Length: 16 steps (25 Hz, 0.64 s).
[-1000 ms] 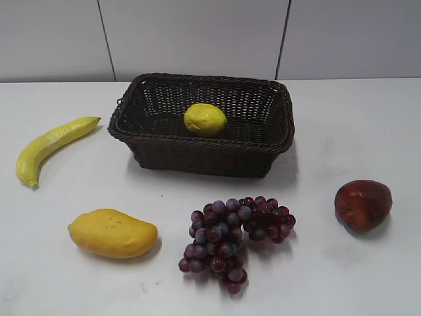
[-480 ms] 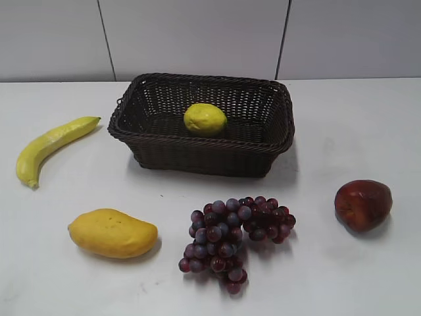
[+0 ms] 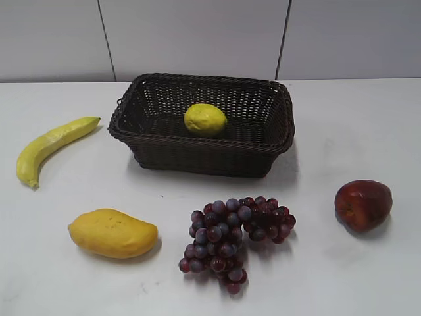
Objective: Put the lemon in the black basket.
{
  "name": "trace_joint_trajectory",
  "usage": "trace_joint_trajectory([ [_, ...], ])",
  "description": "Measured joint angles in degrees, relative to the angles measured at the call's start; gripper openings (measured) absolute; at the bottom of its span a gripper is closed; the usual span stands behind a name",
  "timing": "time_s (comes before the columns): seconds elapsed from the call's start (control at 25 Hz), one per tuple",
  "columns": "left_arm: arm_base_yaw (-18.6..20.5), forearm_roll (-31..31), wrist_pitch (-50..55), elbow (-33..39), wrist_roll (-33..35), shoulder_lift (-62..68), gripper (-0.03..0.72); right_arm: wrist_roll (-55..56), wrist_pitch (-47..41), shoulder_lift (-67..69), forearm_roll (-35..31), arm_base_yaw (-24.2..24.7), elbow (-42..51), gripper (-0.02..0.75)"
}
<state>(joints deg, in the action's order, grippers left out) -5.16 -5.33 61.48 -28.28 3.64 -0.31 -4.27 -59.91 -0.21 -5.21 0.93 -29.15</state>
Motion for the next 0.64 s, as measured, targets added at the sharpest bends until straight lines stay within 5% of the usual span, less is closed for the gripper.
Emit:
trace_joint_trajectory([
  [0.64, 0.0, 0.0, 0.0, 0.0, 0.0, 0.0, 0.237, 0.0, 0.0, 0.0, 0.0, 0.0, 0.0, 0.590],
])
